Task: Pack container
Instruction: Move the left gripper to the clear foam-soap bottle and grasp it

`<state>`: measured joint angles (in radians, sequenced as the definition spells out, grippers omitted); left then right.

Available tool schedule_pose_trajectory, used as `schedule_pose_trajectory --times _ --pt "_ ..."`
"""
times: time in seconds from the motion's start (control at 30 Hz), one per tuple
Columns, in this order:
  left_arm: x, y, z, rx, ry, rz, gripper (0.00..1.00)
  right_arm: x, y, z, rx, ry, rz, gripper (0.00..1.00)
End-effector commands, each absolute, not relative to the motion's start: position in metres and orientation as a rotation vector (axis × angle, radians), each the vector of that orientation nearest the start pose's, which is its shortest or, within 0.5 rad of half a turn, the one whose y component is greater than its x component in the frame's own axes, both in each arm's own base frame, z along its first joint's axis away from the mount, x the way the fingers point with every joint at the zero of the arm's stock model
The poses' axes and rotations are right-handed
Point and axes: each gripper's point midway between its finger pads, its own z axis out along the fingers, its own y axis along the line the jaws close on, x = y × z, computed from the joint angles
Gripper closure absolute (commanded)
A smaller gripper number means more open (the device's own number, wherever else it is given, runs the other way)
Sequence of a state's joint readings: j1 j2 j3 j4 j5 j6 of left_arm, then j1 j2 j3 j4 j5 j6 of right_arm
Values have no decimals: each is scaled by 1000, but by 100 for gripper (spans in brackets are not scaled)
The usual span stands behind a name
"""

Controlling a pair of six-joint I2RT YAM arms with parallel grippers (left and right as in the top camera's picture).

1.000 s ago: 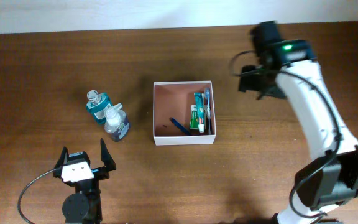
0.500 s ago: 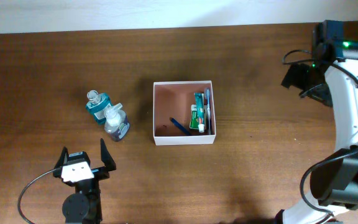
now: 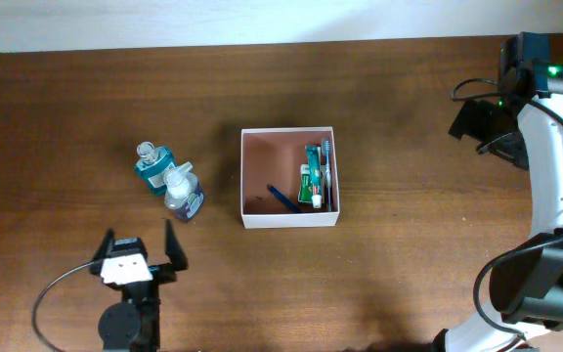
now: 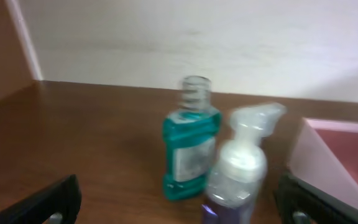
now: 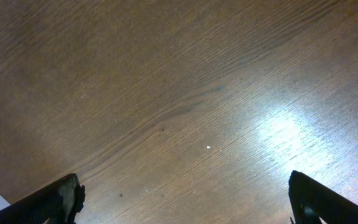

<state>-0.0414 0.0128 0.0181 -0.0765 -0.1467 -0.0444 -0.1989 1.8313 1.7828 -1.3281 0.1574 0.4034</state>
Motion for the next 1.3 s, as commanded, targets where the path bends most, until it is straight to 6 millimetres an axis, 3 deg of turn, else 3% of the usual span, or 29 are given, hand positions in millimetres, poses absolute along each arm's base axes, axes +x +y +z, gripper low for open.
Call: schedule_pose_trajectory --times 0.0,0.17,0.27,0.43,0.6,0.9,1.03,1.17,1.27 --pt "244 -28 161 92 1631 -143 1 370 -106 182 886 2773 -217 2" --pt "228 -76 188 304 1541 -390 1 370 -106 182 886 2773 -217 2" --pt "218 -74 218 259 1563 -419 1 370 -106 182 886 2773 -217 2" --pt "207 -56 268 210 1634 -298 0 370 -106 182 886 2773 -217 2" --pt "215 -53 293 194 1826 -288 0 370 -106 182 886 2773 -217 2" --pt "267 -55 273 138 2347 -344 1 370 -106 182 886 2773 -217 2" --pt "290 -57 246 122 2485 -366 1 370 -106 182 886 2773 -217 2" --pt "303 -56 210 122 2612 -366 1 370 -106 182 886 2773 -217 2" --pt "308 -54 196 202 2647 -334 1 370 -106 182 886 2772 -217 2"
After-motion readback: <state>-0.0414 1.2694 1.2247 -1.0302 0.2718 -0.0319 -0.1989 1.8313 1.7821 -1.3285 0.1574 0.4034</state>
